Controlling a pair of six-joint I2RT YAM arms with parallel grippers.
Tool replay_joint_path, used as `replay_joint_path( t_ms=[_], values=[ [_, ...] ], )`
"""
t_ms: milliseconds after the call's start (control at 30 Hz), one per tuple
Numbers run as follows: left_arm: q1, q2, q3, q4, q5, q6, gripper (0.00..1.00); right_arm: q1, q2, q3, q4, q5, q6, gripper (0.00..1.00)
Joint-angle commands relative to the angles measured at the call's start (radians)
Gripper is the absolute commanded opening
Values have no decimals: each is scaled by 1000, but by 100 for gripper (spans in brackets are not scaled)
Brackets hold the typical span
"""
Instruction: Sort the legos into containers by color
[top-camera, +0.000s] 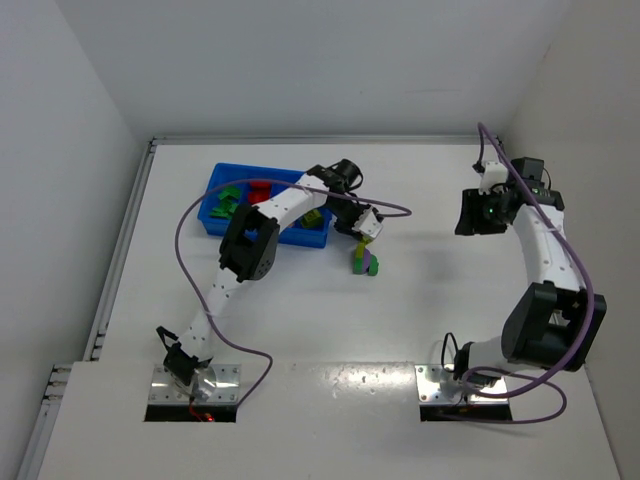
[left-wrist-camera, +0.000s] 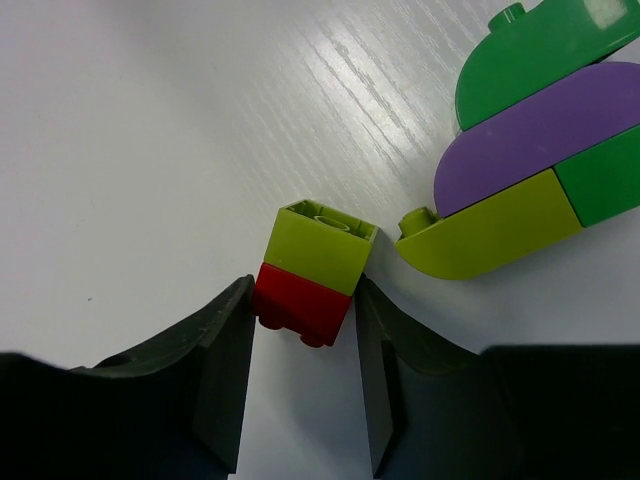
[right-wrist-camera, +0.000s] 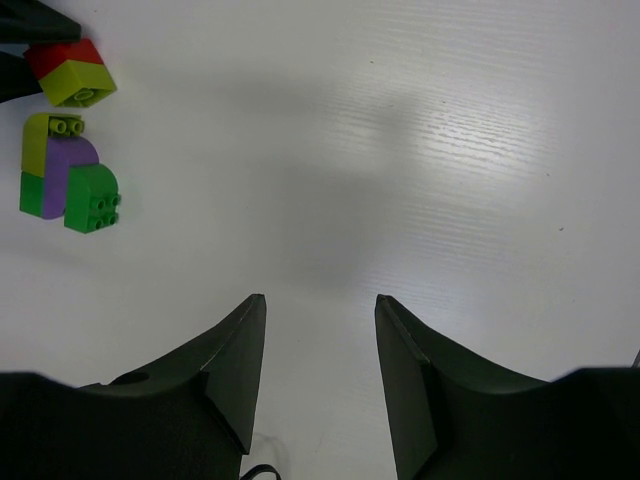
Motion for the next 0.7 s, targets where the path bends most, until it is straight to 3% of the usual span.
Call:
replay_joint_path(
  t_ms=[0,67,200,267,333,400,500,667],
  values=[
    [-10,-12,-15,-10,18,-3,17,-10,-31,25,1,-18,4,48],
    [-10,-35,-56,-10,28,-55,0,-10,-31,25,1,-27,4,48],
    [1,-91,-116,31,100,-302,0,-10,-20,39,-26,-120,-11,48],
    [11,-155,-169,139,122,-457,0,-10,-11,48,-60,-275,-21,48],
    [21,-218,-296,250,149,-705,0,11,16,48,-72,-455,-33,53],
    [30,-346,-410,475,150,-947,0,11,39,36,-68,-633,3,58],
    [30,-476,-623,768,49,-1147,0,23,113,27,4,-809,106,59],
    [-18,-636,-727,858,-110,-1192,0,100,230,53,61,-859,232,59]
  ],
)
